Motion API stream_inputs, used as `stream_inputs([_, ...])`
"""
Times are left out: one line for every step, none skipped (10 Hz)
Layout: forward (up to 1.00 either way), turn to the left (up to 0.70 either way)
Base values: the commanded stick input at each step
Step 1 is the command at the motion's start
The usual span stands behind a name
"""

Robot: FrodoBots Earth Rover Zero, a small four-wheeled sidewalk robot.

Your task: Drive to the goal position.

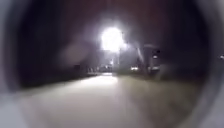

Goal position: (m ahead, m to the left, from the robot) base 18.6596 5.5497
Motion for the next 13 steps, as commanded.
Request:
stream_inputs([1.00,0.00])
stream_inputs([1.00,0.00])
stream_inputs([1.00,0.00])
stream_inputs([1.00,0.00])
stream_inputs([1.00,0.00])
stream_inputs([1.00,0.00])
stream_inputs([1.00,0.00])
stream_inputs([1.00,0.00])
stream_inputs([1.00,0.00])
stream_inputs([1.00,0.06])
stream_inputs([1.00,0.24])
stream_inputs([1.00,0.23])
stream_inputs([1.00,0.18])
